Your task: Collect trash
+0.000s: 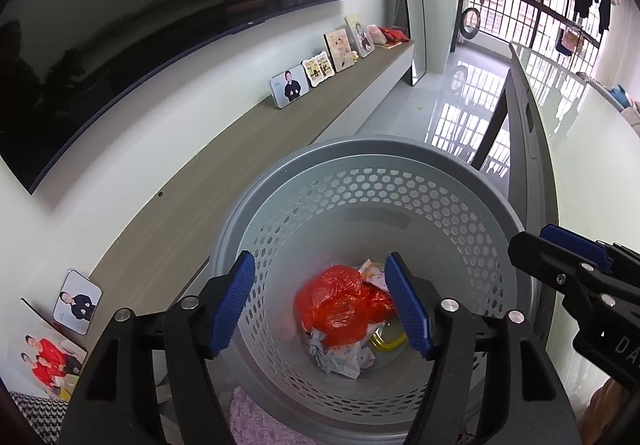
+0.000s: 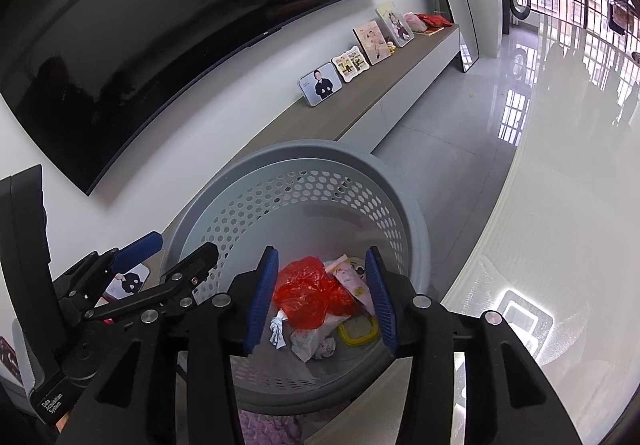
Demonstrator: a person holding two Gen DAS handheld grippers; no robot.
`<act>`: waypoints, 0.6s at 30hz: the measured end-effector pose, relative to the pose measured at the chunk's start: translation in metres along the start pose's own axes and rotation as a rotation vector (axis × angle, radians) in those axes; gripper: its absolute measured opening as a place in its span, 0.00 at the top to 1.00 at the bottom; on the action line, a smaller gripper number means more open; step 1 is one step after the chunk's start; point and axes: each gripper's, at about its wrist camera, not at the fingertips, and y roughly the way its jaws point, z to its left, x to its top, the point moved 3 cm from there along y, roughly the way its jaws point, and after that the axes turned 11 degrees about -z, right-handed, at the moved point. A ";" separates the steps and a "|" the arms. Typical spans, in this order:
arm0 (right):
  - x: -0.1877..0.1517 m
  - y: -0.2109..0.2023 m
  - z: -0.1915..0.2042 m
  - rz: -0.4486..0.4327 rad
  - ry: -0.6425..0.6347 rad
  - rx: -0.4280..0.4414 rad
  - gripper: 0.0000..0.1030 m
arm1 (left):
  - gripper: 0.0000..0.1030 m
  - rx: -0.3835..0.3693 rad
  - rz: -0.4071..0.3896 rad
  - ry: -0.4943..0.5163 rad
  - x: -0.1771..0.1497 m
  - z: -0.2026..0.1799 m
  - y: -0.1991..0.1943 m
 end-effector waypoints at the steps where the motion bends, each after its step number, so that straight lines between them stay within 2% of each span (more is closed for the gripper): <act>1: 0.000 0.000 -0.001 -0.003 0.001 -0.002 0.55 | 0.33 0.004 0.001 -0.001 0.000 0.001 0.000; 12: -0.001 0.001 -0.003 -0.014 -0.013 -0.027 0.46 | 0.23 0.036 0.005 -0.012 -0.003 0.005 -0.005; 18: -0.001 0.000 -0.007 -0.021 -0.007 -0.031 0.45 | 0.13 0.049 -0.001 -0.015 -0.004 0.006 -0.011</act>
